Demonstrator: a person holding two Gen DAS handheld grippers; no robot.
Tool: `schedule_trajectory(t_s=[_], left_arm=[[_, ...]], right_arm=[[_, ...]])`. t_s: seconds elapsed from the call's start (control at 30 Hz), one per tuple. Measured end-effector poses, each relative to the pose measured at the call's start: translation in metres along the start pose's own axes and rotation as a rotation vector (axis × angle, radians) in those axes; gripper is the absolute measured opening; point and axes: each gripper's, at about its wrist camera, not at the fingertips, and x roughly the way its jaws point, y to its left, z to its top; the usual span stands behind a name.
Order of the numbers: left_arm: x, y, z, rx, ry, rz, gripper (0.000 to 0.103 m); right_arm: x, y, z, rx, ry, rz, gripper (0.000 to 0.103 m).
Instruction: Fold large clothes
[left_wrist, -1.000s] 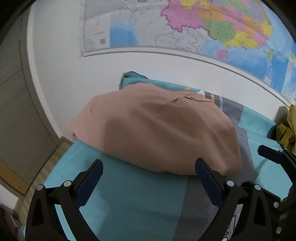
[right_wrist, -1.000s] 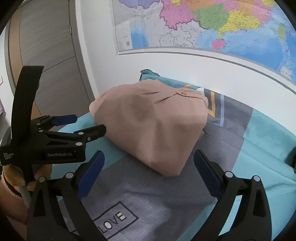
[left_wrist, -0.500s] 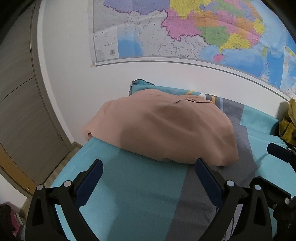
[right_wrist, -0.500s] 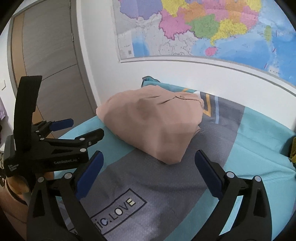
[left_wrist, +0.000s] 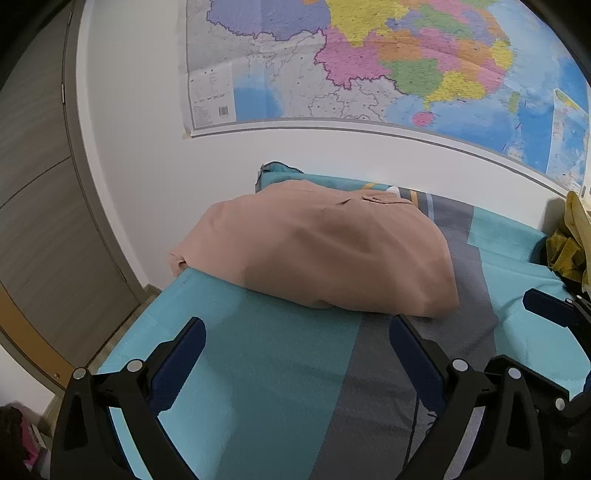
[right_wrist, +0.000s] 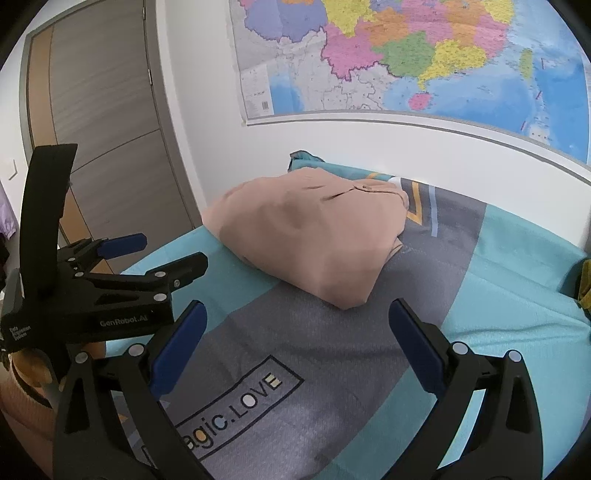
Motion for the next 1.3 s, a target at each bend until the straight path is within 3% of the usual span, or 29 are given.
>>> schedule_trajectory(t_s=[1.3], left_arm=[[-0.032,-0.004,-0.011,0.015,-0.031,-0.031,0.096]], right_arm=[[-0.021,0.005,-0.009,0.014,-0.014,0.005,0.097]])
